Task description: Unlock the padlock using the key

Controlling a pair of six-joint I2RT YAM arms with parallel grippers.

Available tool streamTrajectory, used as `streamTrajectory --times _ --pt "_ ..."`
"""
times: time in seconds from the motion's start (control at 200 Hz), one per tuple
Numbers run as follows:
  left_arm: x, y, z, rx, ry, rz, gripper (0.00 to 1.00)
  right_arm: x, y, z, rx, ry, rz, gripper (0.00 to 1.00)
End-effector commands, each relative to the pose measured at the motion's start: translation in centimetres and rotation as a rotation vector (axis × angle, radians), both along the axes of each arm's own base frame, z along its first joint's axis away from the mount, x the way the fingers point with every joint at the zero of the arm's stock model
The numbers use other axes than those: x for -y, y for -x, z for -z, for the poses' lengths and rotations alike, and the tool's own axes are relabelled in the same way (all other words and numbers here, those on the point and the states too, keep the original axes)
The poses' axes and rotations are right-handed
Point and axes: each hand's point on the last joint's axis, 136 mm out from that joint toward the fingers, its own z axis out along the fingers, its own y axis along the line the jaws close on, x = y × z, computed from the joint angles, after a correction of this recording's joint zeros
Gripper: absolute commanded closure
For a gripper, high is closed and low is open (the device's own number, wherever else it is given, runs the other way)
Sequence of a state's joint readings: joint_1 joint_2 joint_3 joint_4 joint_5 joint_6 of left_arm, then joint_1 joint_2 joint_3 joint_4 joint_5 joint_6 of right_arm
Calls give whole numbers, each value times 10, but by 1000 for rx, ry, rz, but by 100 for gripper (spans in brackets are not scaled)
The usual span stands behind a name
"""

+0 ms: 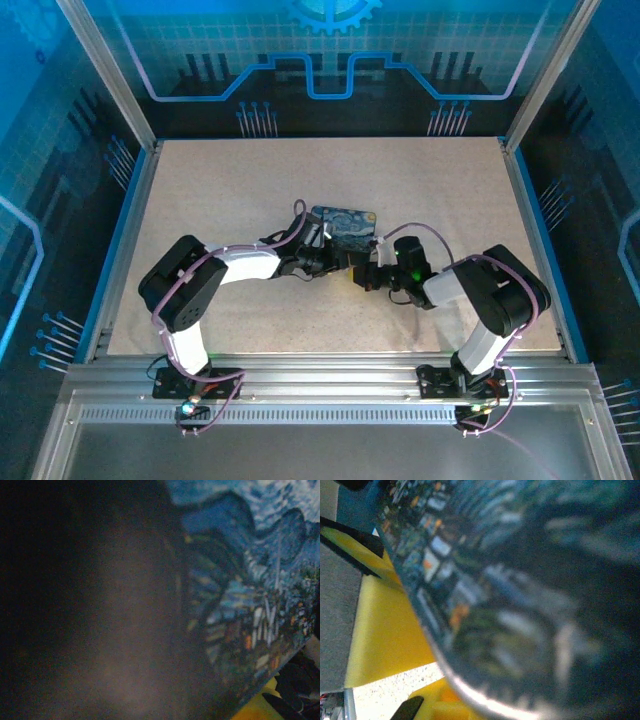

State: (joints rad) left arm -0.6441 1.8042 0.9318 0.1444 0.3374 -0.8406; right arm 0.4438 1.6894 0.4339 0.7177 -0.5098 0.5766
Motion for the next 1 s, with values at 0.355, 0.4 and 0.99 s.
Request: streamTrajectory --times 0.355,0.4,0.99 --pt "-14 19 -20 13 31 11 39 -3 -3 -1 -51 9 -7 100" --pt "-17 20 -22 21 43 -5 37 -3 -2 -1 -56 11 -12 100" --pt "-40 11 -31 120 325 -246 38 -21 19 -14 -244 -43 28 100"
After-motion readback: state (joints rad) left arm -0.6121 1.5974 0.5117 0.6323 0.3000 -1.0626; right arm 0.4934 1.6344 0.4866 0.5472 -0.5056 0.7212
